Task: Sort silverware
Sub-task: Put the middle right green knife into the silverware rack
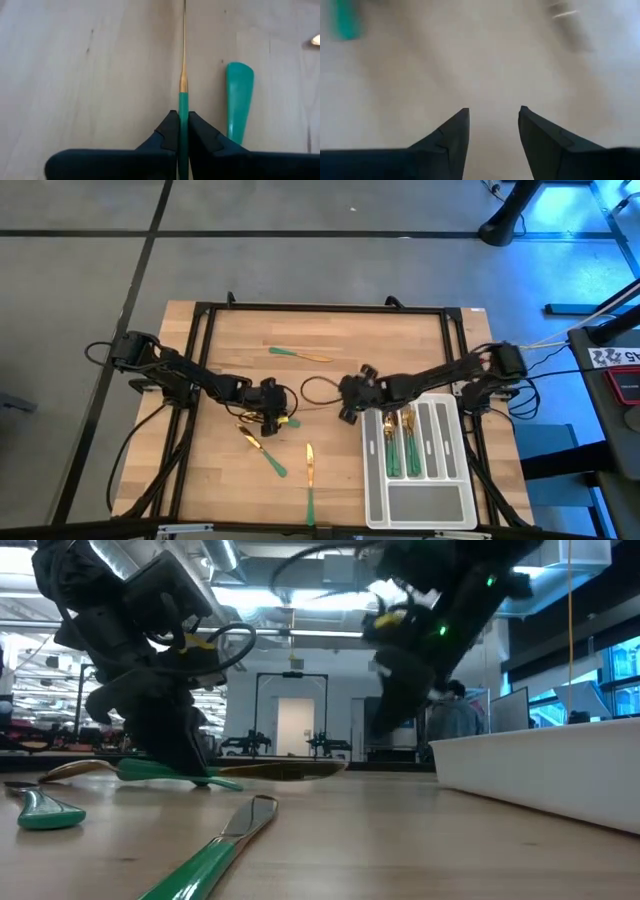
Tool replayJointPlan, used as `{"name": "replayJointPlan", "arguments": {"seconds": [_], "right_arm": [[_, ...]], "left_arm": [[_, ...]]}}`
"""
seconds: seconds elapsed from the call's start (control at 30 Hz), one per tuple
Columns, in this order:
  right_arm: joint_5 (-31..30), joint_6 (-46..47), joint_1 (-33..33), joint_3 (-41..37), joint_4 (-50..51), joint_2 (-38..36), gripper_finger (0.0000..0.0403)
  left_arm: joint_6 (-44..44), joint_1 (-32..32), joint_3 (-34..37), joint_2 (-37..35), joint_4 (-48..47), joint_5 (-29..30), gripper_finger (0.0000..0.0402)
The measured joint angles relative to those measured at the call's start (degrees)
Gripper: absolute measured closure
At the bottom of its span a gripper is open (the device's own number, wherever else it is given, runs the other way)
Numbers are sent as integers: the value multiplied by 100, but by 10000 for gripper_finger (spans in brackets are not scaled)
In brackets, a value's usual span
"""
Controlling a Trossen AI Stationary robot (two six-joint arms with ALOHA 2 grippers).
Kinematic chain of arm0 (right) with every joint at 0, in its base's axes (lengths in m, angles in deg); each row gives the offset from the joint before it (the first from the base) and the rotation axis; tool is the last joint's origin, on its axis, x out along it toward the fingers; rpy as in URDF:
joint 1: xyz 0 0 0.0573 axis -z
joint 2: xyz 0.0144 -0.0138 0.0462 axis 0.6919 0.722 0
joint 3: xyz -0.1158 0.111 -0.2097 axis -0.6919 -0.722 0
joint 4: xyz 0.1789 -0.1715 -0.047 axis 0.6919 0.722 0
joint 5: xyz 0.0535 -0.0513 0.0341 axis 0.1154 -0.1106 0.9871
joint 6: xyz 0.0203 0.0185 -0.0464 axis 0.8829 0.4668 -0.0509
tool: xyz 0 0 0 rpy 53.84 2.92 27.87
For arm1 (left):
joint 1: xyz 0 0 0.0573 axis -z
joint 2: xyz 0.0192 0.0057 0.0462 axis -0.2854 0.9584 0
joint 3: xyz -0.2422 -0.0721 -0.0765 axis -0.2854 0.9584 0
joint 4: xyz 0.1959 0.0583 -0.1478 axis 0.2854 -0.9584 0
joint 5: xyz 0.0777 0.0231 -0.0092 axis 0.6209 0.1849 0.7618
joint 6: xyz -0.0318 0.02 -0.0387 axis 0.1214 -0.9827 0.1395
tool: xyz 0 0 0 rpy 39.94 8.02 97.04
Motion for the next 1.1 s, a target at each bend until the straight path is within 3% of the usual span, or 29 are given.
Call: {"name": "replayJointPlan", "arguments": {"seconds": [0.17, 0.3, 0.4, 0.63, 0.83, 1.0, 1.1], "right_arm": [[-497, 237, -147, 15, 1150, -728, 247], [-875, 1370, -547, -2, 2661, -989, 259], [-1169, 2365, -1109, -220, 3149, -1041, 265], [-1768, 3737, -2558, -968, 1808, -1032, 267], [-2455, 4146, -3100, -1067, 1127, -1039, 238], [-3521, 3604, -3080, -1067, 265, -1039, 166], [-3876, 2352, -3037, -1067, -768, -1001, 128]], "left_arm": [[306, 1, 14, -18, 397, 554, 392], [616, -22, 26, -81, 790, 1319, 392], [538, 15, 14, -108, 1492, 1279, 392], [-52, 191, 4, -91, 3832, 1057, 392], [-521, 279, -4, -88, 5195, 972, 392], [-765, 390, -24, -88, 5836, 914, 392], [-973, 495, -125, -88, 5904, 722, 392]]}}
